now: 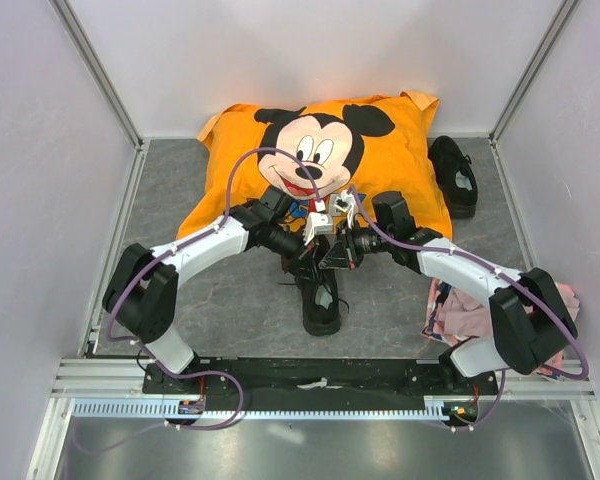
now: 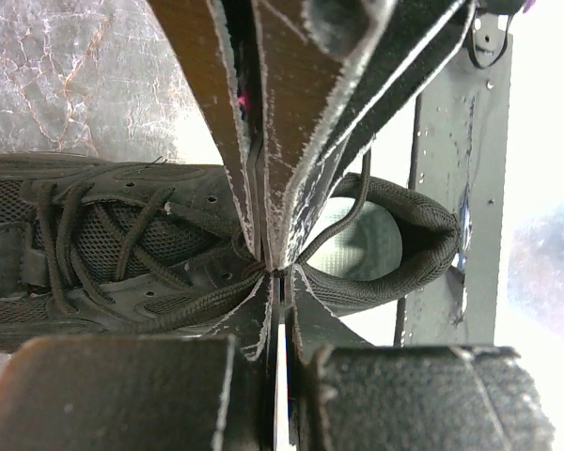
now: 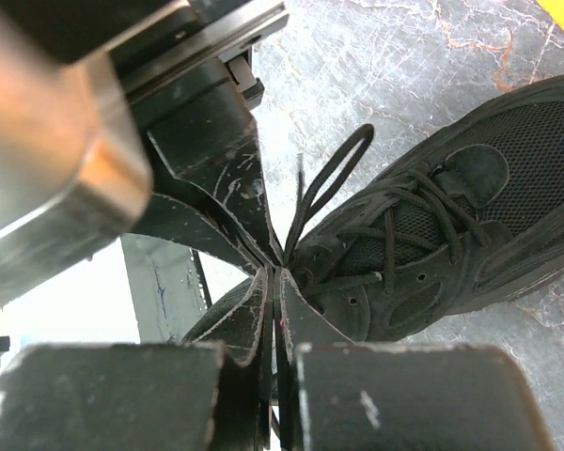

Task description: Tie the shoes

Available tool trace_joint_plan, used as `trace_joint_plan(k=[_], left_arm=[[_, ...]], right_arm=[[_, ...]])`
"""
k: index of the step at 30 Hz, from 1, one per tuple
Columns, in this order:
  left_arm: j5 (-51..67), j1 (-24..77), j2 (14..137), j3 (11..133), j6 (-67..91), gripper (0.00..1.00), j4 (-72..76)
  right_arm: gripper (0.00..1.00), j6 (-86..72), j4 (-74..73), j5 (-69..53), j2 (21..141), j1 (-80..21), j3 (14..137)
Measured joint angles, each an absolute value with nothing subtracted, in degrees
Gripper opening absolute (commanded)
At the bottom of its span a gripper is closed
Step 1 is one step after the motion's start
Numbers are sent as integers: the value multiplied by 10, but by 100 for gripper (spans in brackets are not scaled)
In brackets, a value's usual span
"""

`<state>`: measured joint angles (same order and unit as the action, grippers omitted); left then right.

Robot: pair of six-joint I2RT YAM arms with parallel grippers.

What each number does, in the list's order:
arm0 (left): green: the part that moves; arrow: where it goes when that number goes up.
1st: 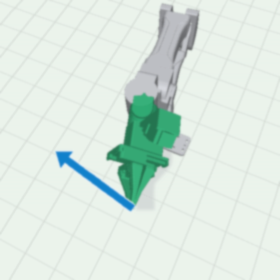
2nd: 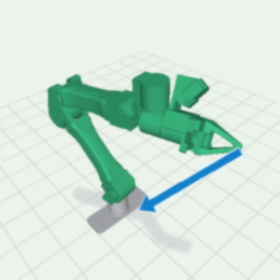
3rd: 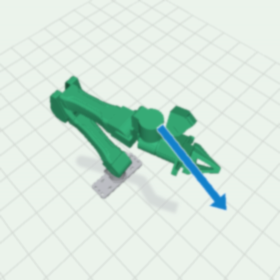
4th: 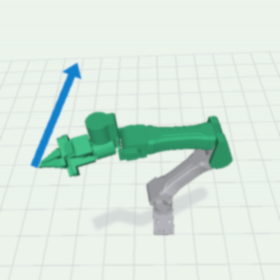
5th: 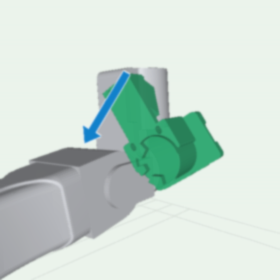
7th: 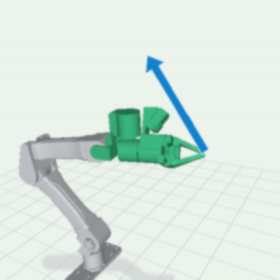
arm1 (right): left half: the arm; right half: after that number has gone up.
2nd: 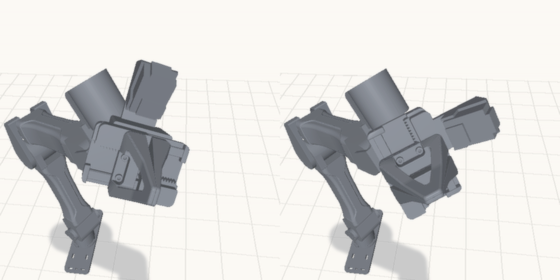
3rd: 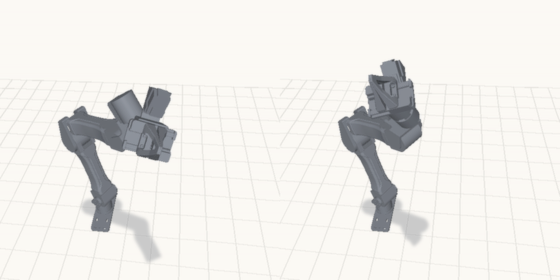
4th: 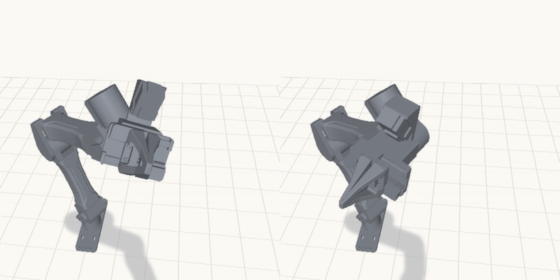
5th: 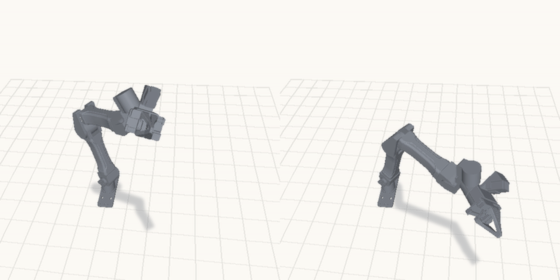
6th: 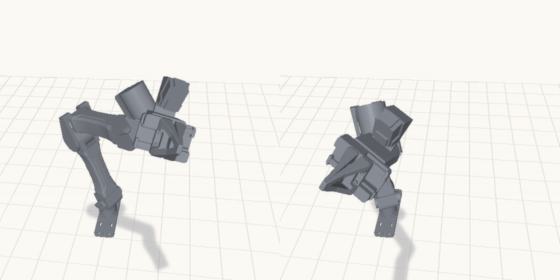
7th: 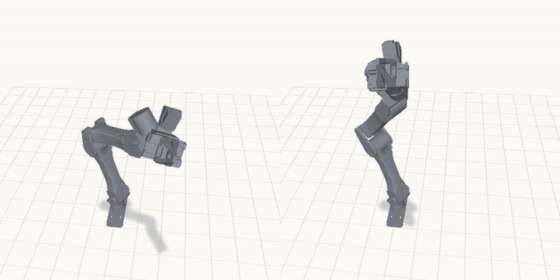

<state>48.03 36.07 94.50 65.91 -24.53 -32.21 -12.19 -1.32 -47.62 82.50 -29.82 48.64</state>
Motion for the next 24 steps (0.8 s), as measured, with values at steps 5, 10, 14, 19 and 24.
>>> trace_joint_plan(k=[5, 10, 14, 19, 24], left_arm=[[481, 361, 945, 652, -208, 2, -297], [481, 361, 945, 651, -188, 2, -284], [482, 361, 945, 651, -177, 2, -275], [486, 361, 938, 633, -165, 2, -253], [493, 361, 933, 632, -159, 2, -246]], right_arm=[[10, -122, -12, -476, 825, -298, 486], [11, -123, -9, -476, 825, -298, 486], [13, -122, -9, -476, 825, -298, 486], [18, -121, -10, -476, 825, -297, 486], [18, -117, -18, -476, 824, -297, 486]])
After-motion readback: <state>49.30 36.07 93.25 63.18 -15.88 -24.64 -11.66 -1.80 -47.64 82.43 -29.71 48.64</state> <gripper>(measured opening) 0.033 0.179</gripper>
